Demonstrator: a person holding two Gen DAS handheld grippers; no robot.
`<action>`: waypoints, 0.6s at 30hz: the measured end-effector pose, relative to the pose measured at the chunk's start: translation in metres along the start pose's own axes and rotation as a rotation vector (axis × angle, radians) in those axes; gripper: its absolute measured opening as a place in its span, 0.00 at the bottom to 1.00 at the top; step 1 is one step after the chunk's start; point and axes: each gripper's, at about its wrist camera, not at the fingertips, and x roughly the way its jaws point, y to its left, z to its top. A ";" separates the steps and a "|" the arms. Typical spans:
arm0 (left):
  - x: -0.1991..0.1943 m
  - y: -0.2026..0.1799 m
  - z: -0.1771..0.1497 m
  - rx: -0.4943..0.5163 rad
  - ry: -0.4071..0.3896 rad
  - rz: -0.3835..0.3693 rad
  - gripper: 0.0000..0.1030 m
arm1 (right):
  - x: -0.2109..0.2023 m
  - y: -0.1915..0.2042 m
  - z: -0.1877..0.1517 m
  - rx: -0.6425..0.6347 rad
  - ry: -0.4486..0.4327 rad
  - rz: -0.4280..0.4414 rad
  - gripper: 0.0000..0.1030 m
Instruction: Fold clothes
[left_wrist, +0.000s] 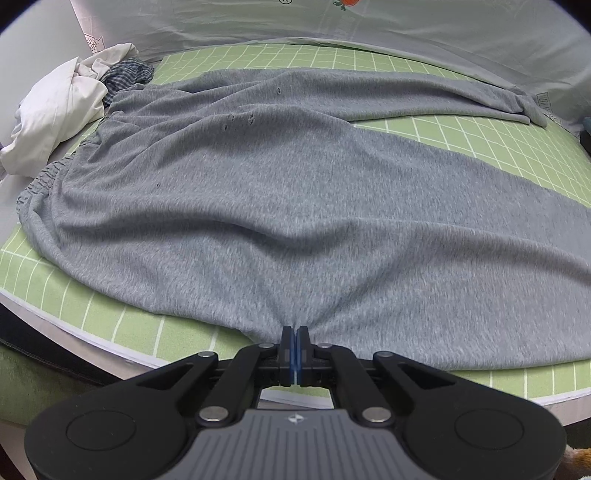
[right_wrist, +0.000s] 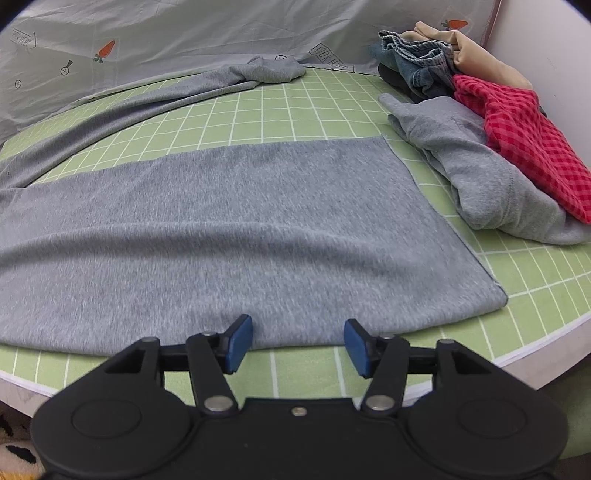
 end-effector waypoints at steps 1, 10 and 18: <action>-0.002 0.001 -0.002 -0.006 0.005 0.000 0.02 | 0.000 -0.002 0.001 -0.001 0.007 -0.002 0.58; -0.024 -0.001 0.004 -0.005 -0.020 -0.023 0.26 | 0.003 0.003 0.011 -0.109 0.017 -0.064 0.75; -0.033 0.001 0.052 -0.026 -0.134 -0.016 0.69 | 0.006 0.014 0.048 -0.139 -0.090 -0.038 0.97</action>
